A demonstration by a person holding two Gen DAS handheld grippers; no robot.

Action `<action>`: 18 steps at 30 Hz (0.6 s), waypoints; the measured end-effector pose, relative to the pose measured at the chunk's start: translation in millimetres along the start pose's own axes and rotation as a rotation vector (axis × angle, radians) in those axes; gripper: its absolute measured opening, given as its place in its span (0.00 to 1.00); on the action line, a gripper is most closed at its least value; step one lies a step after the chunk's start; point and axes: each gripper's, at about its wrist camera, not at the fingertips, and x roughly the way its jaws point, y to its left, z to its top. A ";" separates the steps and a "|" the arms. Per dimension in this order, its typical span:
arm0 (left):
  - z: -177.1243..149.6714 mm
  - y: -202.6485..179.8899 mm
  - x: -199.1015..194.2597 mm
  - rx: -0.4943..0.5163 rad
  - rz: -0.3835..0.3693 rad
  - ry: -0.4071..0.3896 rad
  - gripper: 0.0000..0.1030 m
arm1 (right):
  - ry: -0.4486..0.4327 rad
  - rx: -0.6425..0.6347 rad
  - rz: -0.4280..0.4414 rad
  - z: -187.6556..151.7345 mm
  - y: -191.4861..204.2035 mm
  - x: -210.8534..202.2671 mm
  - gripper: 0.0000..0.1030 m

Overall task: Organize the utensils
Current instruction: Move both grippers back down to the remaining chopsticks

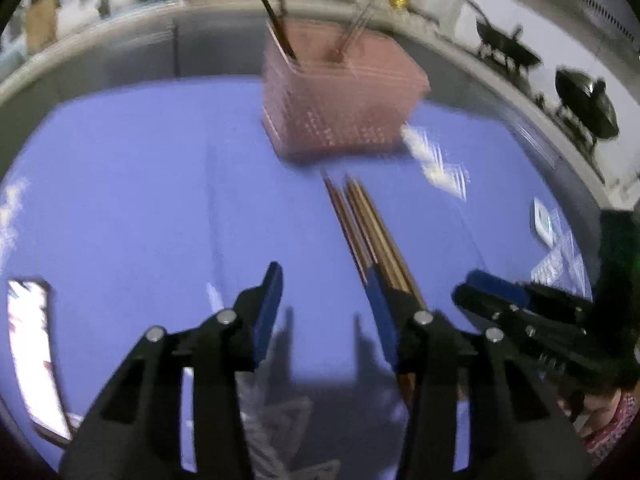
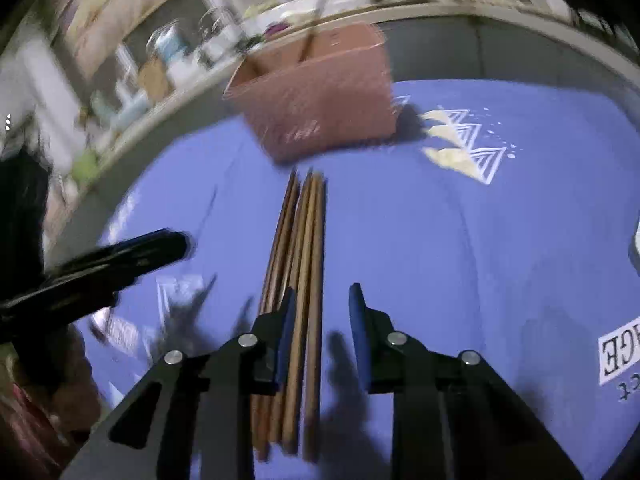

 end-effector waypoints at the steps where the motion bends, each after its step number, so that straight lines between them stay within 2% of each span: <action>1: -4.7 -4.8 4.9 0.010 0.003 0.012 0.41 | 0.010 -0.021 -0.007 -4.3 4.1 1.7 0.27; 4: -12.7 -22.6 20.1 0.050 0.009 0.044 0.41 | 0.061 -0.077 -0.039 -15.3 14.0 11.3 0.26; 5: -13.4 -27.4 24.5 0.063 0.016 0.050 0.41 | 0.075 -0.095 -0.076 -20.1 14.0 16.5 0.26; 9: -21.8 -30.0 40.4 0.076 0.061 0.076 0.41 | 0.049 -0.052 -0.136 -21.6 -3.4 11.5 0.26; 18: -16.0 -30.7 43.7 0.060 0.095 0.065 0.41 | 0.052 -0.051 -0.096 -23.4 -1.8 13.1 0.27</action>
